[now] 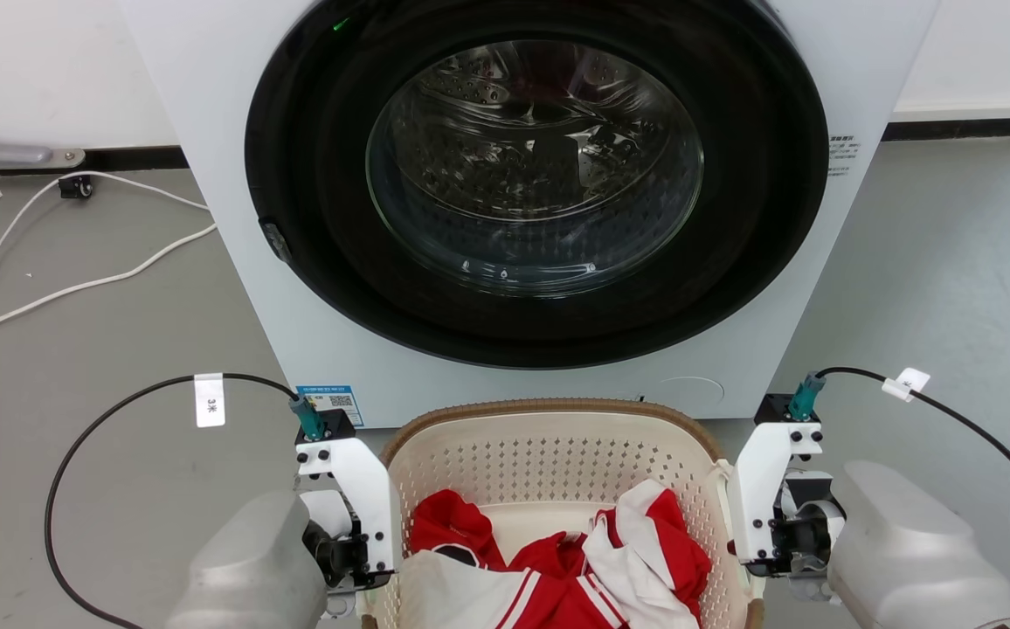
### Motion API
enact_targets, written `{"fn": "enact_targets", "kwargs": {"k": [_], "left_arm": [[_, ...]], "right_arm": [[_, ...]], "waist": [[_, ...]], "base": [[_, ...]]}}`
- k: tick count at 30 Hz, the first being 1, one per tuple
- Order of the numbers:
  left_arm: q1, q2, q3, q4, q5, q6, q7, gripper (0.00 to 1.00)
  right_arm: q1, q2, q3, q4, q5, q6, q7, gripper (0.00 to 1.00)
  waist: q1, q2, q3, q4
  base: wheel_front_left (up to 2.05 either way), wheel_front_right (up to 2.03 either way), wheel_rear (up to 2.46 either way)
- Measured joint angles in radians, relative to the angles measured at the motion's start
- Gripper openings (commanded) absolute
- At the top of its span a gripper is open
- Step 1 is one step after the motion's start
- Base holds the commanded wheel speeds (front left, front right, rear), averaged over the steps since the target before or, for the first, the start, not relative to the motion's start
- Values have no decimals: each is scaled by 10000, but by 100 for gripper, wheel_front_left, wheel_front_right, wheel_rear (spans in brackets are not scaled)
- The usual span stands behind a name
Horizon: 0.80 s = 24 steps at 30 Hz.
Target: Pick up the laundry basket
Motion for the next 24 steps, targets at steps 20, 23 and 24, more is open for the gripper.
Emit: {"fn": "enact_targets", "kwargs": {"k": [20, 23, 24], "left_arm": [[64, -8, -63, 17, -136, 0, -115, 0], [72, -6, -69, 21, -176, 0, -117, 0], [77, -6, -58, 21, -196, 0, -119, 0]], "right_arm": [[10, 10, -224, 19, -105, -6, 213, 0], [14, 12, -270, 21, -146, -6, 230, 0], [17, 12, -299, 21, -151, -6, 265, 0]], "waist": [[0, 0, -26, 16], [1, 0, -27, 25], [0, 0, -29, 31]], "base": [[0, 0, 0], [0, 0, 0], [0, 0, 0]]}}
